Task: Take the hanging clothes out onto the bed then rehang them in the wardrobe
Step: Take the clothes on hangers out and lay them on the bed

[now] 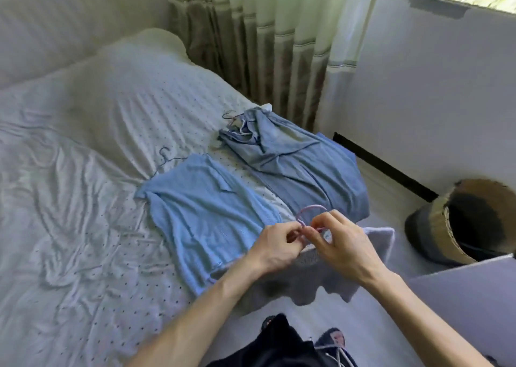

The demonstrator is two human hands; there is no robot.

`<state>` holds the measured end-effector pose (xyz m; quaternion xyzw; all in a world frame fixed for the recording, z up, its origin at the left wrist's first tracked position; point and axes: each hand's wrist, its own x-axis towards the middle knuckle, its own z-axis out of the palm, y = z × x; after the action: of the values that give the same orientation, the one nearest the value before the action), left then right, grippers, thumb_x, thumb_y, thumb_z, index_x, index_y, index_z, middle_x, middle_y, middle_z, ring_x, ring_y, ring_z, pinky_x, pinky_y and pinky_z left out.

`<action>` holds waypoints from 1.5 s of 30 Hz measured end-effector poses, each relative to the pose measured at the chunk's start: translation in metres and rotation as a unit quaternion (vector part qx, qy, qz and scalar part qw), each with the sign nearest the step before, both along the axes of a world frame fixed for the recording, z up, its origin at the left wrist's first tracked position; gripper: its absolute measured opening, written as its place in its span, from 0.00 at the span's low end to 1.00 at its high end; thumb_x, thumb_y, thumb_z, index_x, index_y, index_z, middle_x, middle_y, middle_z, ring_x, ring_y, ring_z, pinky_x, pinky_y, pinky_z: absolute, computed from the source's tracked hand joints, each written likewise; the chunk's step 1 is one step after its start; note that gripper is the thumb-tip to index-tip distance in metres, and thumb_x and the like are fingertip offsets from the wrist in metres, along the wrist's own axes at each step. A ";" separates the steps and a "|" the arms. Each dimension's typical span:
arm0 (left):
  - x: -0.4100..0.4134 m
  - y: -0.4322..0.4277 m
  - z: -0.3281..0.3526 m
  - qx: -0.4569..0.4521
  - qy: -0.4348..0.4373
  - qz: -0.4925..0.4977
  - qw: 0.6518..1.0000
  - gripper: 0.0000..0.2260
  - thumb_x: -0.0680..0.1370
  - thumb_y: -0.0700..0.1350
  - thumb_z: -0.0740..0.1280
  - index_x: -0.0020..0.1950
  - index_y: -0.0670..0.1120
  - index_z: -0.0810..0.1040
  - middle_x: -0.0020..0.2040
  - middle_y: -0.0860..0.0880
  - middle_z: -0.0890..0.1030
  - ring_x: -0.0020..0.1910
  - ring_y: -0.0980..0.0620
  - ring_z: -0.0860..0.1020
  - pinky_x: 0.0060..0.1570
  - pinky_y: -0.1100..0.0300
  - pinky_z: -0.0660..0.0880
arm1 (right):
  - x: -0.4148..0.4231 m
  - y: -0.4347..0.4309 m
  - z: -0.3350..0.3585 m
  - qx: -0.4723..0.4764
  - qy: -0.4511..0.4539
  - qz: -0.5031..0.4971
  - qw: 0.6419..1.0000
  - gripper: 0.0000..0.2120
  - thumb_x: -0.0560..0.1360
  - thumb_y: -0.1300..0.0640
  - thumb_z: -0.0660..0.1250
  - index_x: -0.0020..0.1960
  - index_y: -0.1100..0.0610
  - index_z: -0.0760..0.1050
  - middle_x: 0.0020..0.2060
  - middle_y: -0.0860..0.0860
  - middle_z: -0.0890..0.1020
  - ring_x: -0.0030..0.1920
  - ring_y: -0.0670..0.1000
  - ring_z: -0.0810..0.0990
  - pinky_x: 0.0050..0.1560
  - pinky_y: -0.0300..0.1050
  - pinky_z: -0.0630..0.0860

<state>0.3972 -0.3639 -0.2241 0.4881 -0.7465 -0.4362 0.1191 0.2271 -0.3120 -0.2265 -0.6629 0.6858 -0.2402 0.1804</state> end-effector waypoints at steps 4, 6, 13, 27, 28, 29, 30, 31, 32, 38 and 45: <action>0.031 -0.006 0.013 -0.018 0.059 0.132 0.989 0.04 0.76 0.52 0.73 0.45 0.53 0.84 0.28 0.61 0.77 0.33 0.63 0.75 0.35 0.71 0.66 | 0.013 -0.028 0.012 -0.040 -0.081 0.042 0.995 0.22 0.75 0.31 0.59 0.55 0.46 0.76 0.49 0.40 0.74 0.45 0.42 0.78 0.44 0.41 0.77; 0.046 -0.013 0.023 -0.033 0.083 0.182 0.979 0.06 0.76 0.53 0.73 0.44 0.52 0.85 0.24 0.59 0.73 0.28 0.60 0.71 0.32 0.69 0.63 | 0.009 -0.047 0.007 -0.035 -0.096 0.006 0.995 0.26 0.74 0.29 0.57 0.62 0.46 0.74 0.58 0.42 0.73 0.56 0.41 0.75 0.54 0.42 0.73; 0.112 -0.073 0.060 -0.053 0.132 0.249 0.958 0.09 0.76 0.54 0.73 0.40 0.50 0.85 0.24 0.57 0.67 0.26 0.58 0.63 0.30 0.60 0.57 | -0.015 -0.105 -0.034 0.192 -0.275 -0.071 0.939 0.32 0.78 0.35 0.54 0.76 0.53 0.61 0.75 0.52 0.65 0.70 0.51 0.67 0.68 0.51 0.64; 0.169 -0.194 0.113 -0.023 0.175 0.408 0.896 0.06 0.75 0.36 0.68 0.47 0.38 0.86 0.33 0.53 0.83 0.31 0.57 0.69 0.31 0.69 0.65 | 0.028 -0.214 -0.067 0.297 -0.241 0.082 0.920 0.43 0.73 0.48 0.74 0.79 0.52 0.53 0.75 0.52 0.66 0.72 0.55 0.68 0.66 0.47 0.69; 0.174 -0.204 0.114 -0.033 0.158 0.420 0.893 0.07 0.75 0.36 0.68 0.47 0.37 0.85 0.34 0.55 0.83 0.32 0.57 0.70 0.33 0.66 0.65 | 0.032 -0.220 -0.066 0.298 -0.222 0.089 0.924 0.42 0.74 0.47 0.73 0.79 0.51 0.54 0.72 0.51 0.69 0.70 0.54 0.70 0.62 0.45 0.71; 0.180 -0.212 0.112 -0.041 0.136 0.426 0.894 0.07 0.75 0.37 0.68 0.47 0.35 0.85 0.35 0.57 0.84 0.33 0.57 0.71 0.36 0.63 0.66 | 0.035 -0.227 -0.065 0.298 -0.206 0.095 0.927 0.40 0.74 0.47 0.72 0.79 0.51 0.54 0.71 0.51 0.71 0.67 0.53 0.73 0.57 0.44 0.72; 0.185 -0.218 0.108 -0.039 0.111 0.427 0.897 0.09 0.75 0.38 0.68 0.48 0.32 0.83 0.37 0.58 0.85 0.35 0.56 0.71 0.38 0.60 0.66 | 0.038 -0.233 -0.066 0.303 -0.190 0.100 0.929 0.39 0.75 0.46 0.71 0.78 0.50 0.54 0.69 0.51 0.74 0.63 0.51 0.75 0.53 0.43 0.73; 0.189 -0.223 0.102 -0.031 0.088 0.424 0.901 0.10 0.76 0.38 0.68 0.49 0.31 0.82 0.37 0.59 0.84 0.36 0.55 0.72 0.39 0.59 0.65 | 0.041 -0.239 -0.067 0.308 -0.176 0.105 0.929 0.39 0.75 0.45 0.71 0.78 0.50 0.54 0.67 0.50 0.75 0.61 0.51 0.77 0.50 0.42 0.72; 0.192 -0.228 0.094 -0.020 0.067 0.422 0.904 0.09 0.77 0.37 0.67 0.50 0.31 0.82 0.37 0.59 0.84 0.37 0.54 0.72 0.38 0.59 0.65 | 0.044 -0.244 -0.070 0.312 -0.162 0.110 0.930 0.38 0.75 0.44 0.70 0.79 0.51 0.55 0.67 0.50 0.76 0.61 0.52 0.77 0.51 0.42 0.72; 0.221 -0.259 0.021 0.021 0.013 0.415 0.910 0.11 0.79 0.39 0.65 0.52 0.52 0.84 0.43 0.52 0.80 0.38 0.53 0.73 0.39 0.59 0.67 | 0.071 -0.270 -0.093 0.344 -0.093 0.119 0.927 0.38 0.77 0.43 0.68 0.79 0.54 0.54 0.71 0.54 0.71 0.67 0.56 0.74 0.61 0.48 0.73; 0.278 -0.343 -0.055 0.054 -0.054 0.363 0.928 0.11 0.82 0.44 0.61 0.57 0.53 0.82 0.43 0.51 0.79 0.39 0.50 0.74 0.39 0.57 0.66 | 0.108 -0.330 -0.135 0.378 -0.026 0.112 0.919 0.40 0.77 0.41 0.66 0.80 0.54 0.52 0.77 0.55 0.60 0.74 0.58 0.66 0.69 0.52 0.69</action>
<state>0.6750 -0.7071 -0.2786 0.7545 -0.4985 -0.3757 0.2026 0.3351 -0.6416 -0.3617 -0.6113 0.6418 0.0412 0.4612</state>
